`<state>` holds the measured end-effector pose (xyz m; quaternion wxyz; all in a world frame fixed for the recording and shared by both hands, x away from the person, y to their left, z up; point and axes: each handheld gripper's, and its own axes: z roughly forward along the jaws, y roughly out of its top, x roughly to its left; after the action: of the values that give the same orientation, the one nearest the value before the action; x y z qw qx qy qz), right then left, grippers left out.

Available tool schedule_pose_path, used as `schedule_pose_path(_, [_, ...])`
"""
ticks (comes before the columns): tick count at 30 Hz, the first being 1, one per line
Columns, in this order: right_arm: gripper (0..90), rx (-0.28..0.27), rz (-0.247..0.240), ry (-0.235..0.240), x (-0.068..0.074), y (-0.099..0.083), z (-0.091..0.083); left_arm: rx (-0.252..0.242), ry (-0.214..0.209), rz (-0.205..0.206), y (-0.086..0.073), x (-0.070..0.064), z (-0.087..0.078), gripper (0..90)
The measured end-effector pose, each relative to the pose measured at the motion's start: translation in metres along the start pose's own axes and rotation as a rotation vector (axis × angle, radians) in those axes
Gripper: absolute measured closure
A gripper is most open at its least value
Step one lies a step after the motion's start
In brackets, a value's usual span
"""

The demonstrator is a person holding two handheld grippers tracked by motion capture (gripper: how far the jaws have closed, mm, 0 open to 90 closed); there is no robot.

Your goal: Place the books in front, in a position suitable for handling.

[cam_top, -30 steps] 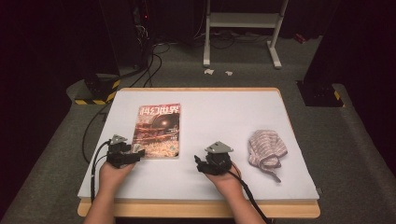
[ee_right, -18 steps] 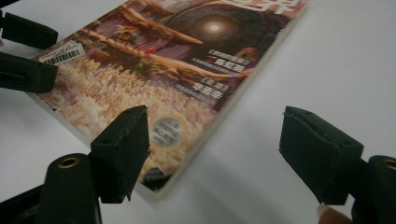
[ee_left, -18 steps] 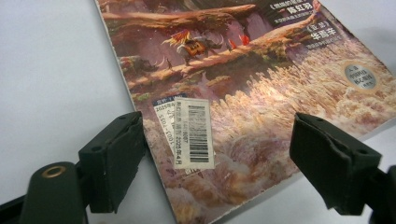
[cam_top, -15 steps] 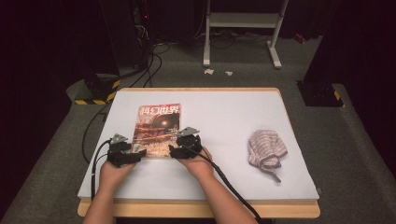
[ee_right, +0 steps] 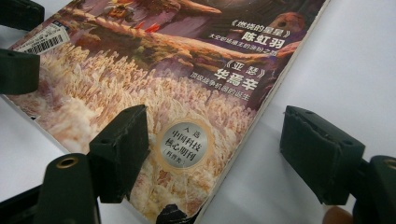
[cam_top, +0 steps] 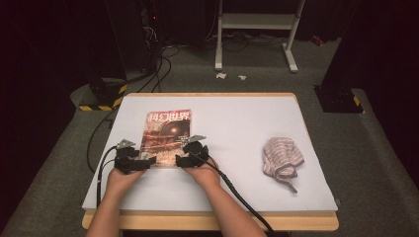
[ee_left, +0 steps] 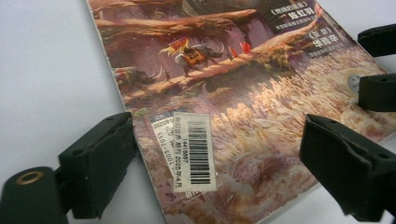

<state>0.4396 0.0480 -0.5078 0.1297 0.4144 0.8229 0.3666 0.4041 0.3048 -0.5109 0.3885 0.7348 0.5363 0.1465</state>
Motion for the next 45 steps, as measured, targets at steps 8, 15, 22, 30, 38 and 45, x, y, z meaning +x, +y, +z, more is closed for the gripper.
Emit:
schedule_pose_path(8, [23.6,0.002,-0.001,0.003,0.001,-0.001,0.000,0.004,0.040,0.021,0.000,-0.003,0.000,13.4])
schedule_pose_path(15, [28.0,-0.001,-0.027,0.021,0.006,-0.002,-0.001,0.012,0.086,0.065,-0.001,-0.009,0.000,18.3])
schedule_pose_path(22, [34.2,0.012,-0.015,0.016,0.005,-0.002,-0.005,0.009,0.091,0.068,-0.002,-0.010,-0.001,20.9])
schedule_pose_path(30, [34.4,0.017,-0.012,0.009,0.002,-0.008,-0.013,0.006,0.066,0.083,-0.004,-0.017,-0.002,25.7])
schedule_pose_path(38, [34.8,0.021,0.001,-0.002,-0.010,-0.021,-0.028,0.018,0.027,0.120,-0.004,-0.035,0.003,26.3])
schedule_pose_path(45, [35.6,0.019,0.015,-0.012,-0.019,-0.034,-0.043,0.031,-0.008,0.149,-0.005,-0.052,0.006,27.0])
